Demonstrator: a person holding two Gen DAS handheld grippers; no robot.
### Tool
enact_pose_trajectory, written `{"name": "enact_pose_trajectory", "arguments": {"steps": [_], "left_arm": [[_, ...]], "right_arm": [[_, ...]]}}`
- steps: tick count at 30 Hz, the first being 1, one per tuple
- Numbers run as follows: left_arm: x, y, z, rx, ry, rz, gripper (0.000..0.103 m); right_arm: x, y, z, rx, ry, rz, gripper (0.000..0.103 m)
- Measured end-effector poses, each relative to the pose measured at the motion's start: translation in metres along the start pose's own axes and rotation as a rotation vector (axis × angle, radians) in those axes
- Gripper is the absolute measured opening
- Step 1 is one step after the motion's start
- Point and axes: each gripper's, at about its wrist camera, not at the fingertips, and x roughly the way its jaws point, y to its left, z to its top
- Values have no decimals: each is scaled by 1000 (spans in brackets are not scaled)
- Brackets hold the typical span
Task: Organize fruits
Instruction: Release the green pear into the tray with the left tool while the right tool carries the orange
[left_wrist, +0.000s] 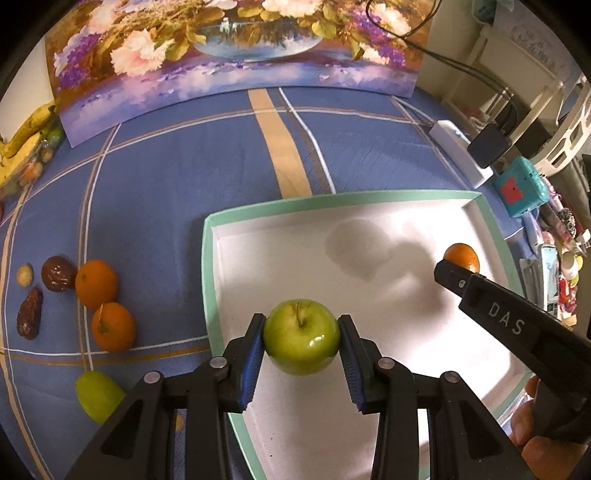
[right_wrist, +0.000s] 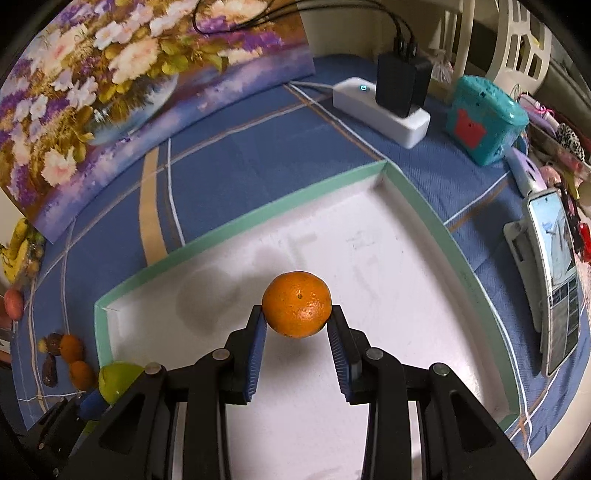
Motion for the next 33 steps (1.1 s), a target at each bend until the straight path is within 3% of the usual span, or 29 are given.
{"name": "enact_pose_trajectory", "arguments": {"steps": [9,21,25,33], "left_arm": [[5,3,-1,-4,11,8,42],[1,3,0,-5,5,10,43],[-5,3,1,-5,-7,10,51],[-17,1,3,3,-24,3,57]], "right_arm": [[14,-4,-5,6,49,-20,36],[15,-5,-6,10,51,-22,36],[15,-5,-6,10,52,-24,36],[7,-3,-4,-9,29,-43,37]]}}
